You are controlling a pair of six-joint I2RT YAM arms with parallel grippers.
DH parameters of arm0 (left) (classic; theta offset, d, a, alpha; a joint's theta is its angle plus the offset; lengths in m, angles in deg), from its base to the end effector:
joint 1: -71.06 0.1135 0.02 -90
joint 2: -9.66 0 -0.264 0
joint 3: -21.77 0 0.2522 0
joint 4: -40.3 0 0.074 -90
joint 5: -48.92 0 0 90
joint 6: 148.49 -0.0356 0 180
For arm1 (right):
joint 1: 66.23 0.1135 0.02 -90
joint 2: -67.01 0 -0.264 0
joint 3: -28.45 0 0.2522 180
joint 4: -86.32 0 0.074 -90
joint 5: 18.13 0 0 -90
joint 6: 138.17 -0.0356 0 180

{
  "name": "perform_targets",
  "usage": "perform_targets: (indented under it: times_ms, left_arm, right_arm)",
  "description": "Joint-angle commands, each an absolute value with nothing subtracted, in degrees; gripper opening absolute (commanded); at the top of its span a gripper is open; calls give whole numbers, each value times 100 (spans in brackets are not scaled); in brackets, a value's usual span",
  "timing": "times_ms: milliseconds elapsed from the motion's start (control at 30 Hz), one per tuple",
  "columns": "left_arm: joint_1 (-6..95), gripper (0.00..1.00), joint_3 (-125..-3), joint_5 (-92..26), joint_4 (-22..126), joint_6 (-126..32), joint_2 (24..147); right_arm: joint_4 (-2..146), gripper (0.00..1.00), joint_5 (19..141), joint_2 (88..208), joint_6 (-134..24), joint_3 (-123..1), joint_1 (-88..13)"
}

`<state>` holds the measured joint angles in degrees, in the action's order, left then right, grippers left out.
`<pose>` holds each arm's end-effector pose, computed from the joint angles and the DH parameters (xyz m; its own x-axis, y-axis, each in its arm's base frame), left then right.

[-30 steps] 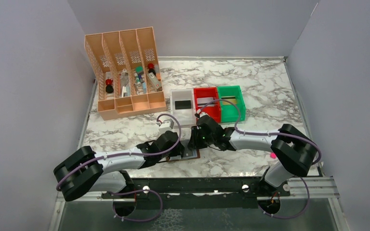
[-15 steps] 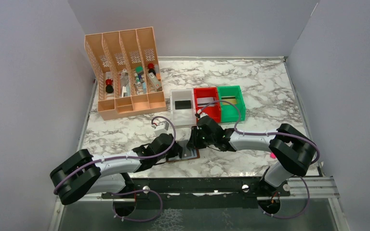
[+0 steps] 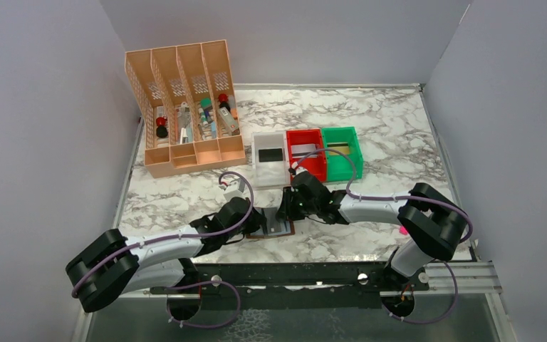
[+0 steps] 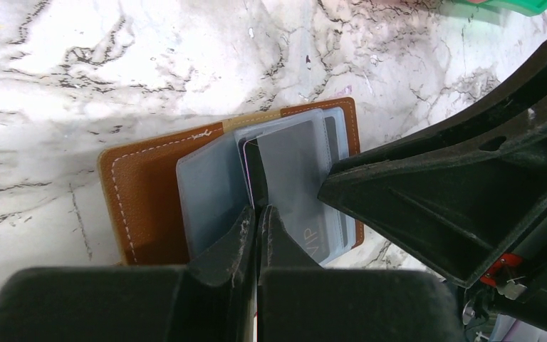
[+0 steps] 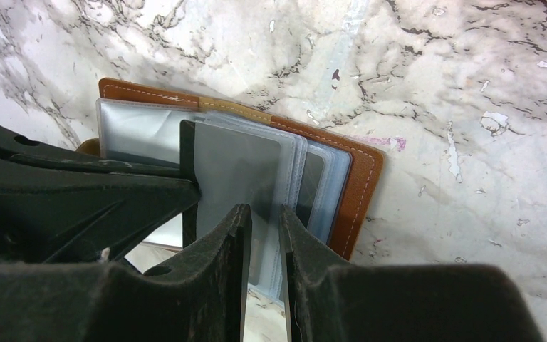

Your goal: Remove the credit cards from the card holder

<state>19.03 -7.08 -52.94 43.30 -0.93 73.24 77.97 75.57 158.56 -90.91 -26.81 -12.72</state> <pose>0.1263 -0.1499 0.1396 -0.7687 -0.3575 -0.5304 0.0425 0.7989 -0.6000 0.1815 0.2493 0.1512 -0.8699 -0.0372 -0.4918 -0.3257 0.7921 0.5162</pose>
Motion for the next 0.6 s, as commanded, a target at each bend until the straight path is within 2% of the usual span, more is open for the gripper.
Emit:
perform_targets:
  times_ms: [0, 233, 333, 433, 567]
  left_arm:
    - [1962, 0, -735, -5550, 5154, -360, 7127]
    - [1991, 0, -710, -5496, 5222, -403, 7111]
    - [1995, 16, -709, -5399, 5052, -428, 7190]
    - [1994, 36, -715, -5349, 4967, -376, 7260]
    - [2049, 47, -583, -5273, 4850, -137, 7371]
  right_arm:
    - [7155, 27, 7426, 16102, -9115, -2474, -1245]
    - [7172, 27, 7508, 16124, -9080, -2522, -1245]
    - [7215, 28, 7588, 16131, -9062, -2526, -1245]
    - [7247, 28, 7625, 16113, -9049, -2526, -1245]
    - [7396, 28, 7806, 16025, -8994, -2445, -1245]
